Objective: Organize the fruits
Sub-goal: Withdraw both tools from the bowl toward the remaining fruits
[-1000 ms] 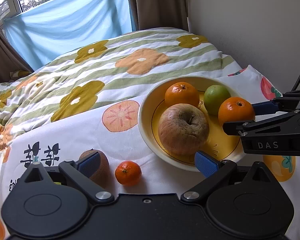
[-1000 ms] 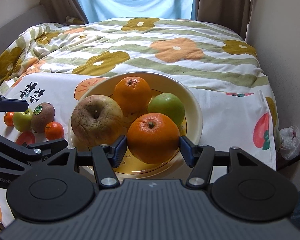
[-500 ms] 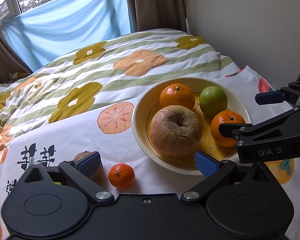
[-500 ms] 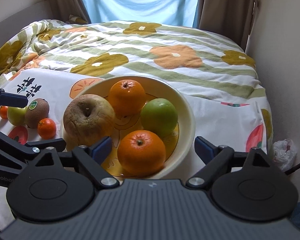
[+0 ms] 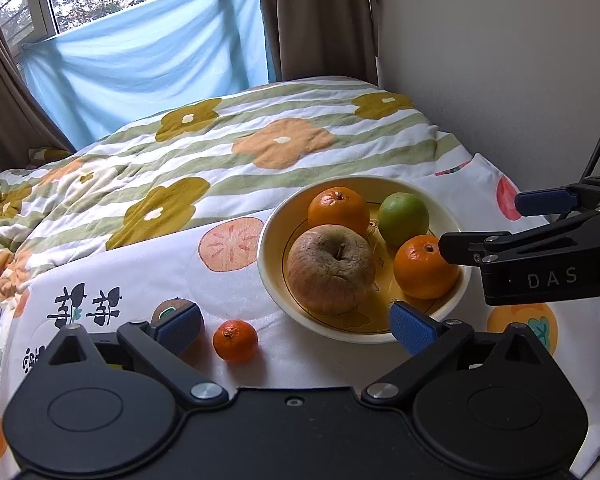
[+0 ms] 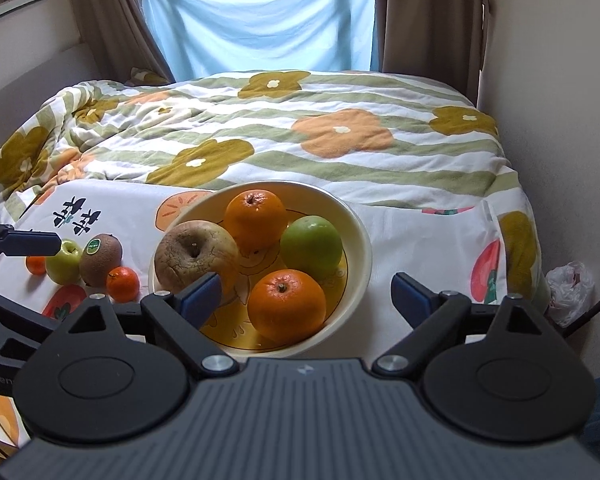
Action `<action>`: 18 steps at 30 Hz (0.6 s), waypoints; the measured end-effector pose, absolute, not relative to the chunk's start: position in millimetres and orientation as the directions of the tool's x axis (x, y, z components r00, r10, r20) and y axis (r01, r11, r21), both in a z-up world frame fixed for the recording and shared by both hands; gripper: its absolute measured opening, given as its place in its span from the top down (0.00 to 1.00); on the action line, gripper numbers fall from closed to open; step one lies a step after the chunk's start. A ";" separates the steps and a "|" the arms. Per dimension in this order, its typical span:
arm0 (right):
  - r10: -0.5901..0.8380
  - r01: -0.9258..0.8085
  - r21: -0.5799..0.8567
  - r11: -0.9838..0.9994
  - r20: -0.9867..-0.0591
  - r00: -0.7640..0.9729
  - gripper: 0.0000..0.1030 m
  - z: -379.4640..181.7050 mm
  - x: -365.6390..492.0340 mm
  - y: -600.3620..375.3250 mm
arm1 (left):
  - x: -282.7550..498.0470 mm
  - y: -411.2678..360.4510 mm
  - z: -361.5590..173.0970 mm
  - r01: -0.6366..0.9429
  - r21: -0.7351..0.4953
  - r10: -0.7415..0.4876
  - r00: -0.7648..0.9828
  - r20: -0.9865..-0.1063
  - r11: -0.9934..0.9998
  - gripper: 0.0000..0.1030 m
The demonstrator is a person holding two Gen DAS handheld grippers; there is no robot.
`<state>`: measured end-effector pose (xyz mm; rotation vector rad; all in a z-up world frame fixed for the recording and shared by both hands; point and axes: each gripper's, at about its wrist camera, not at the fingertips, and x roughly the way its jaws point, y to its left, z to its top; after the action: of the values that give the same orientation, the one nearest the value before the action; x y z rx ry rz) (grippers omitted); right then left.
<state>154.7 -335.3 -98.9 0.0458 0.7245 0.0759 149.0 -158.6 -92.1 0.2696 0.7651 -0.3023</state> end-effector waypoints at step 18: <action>0.092 -0.086 0.040 0.995 -0.624 0.776 0.00 -39.6 91.7 -326.7 | 76.6 -148.2 -39.8 0.284 0.119 -0.153 0.769 -0.620 0.951 0.01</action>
<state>91.7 -326.7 -39.6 0.0091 0.6762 0.0966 76.6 -148.2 -39.8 0.2115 0.6518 -0.2389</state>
